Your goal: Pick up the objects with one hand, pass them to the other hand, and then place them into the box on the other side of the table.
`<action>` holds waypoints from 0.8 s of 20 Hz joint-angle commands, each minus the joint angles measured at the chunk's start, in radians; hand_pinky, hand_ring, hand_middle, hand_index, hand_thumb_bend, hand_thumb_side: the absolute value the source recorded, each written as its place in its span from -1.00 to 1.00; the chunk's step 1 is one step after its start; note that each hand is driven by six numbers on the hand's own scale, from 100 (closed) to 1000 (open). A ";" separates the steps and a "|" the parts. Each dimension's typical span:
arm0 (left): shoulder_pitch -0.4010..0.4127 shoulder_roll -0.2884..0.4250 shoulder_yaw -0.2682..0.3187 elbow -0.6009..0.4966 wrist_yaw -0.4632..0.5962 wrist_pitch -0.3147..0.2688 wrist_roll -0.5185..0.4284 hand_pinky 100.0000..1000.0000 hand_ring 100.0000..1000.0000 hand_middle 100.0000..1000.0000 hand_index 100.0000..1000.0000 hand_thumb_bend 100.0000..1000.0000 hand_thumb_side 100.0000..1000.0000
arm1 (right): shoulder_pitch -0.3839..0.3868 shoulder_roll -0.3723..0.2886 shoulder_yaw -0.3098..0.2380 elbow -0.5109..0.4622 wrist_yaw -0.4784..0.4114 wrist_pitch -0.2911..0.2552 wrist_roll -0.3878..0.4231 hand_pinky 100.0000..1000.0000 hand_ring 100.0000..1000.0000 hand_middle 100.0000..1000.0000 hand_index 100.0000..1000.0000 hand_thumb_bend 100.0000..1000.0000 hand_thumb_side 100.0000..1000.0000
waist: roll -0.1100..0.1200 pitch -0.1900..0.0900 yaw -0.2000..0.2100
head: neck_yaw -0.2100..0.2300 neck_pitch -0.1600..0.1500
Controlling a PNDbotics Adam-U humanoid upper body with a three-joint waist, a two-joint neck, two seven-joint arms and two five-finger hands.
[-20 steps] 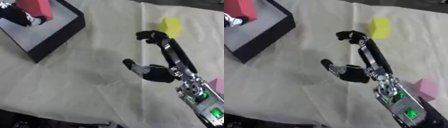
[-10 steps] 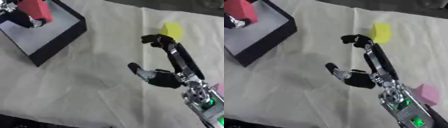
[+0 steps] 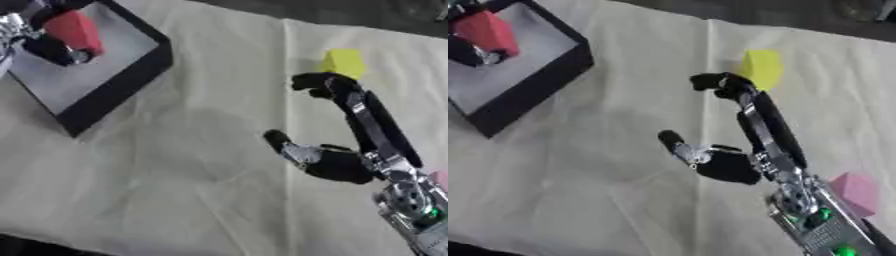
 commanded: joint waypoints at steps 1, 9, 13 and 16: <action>-0.014 0.019 0.021 0.023 -0.021 -0.007 0.013 0.44 0.16 0.11 0.08 0.11 -1.00 | -0.009 -0.005 -0.010 -0.016 -0.006 -0.005 -0.002 0.64 0.65 0.33 0.56 -0.05 -0.43 | 0.004 -0.016 -0.003 | 0.009 -0.012; -0.013 0.020 0.029 0.052 -0.110 -0.008 -0.001 0.69 0.54 0.52 0.57 0.84 -0.55 | -0.010 -0.005 -0.013 -0.016 -0.010 -0.006 -0.006 0.64 0.65 0.33 0.56 -0.06 -0.42 | 0.005 -0.021 0.001 | 0.003 -0.005; -0.015 0.026 0.034 0.037 -0.143 -0.010 0.000 0.68 0.54 0.52 0.63 1.00 -0.32 | -0.009 -0.007 -0.014 -0.016 -0.012 -0.007 -0.008 0.64 0.64 0.32 0.55 -0.06 -0.42 | 0.009 -0.026 0.005 | -0.008 0.003; -0.014 0.029 0.034 0.029 -0.151 -0.024 -0.014 0.66 0.53 0.51 0.62 0.99 -0.37 | -0.008 -0.008 -0.015 -0.016 -0.013 -0.007 -0.008 0.64 0.64 0.32 0.55 -0.05 -0.43 | 0.012 -0.029 0.004 | -0.013 0.006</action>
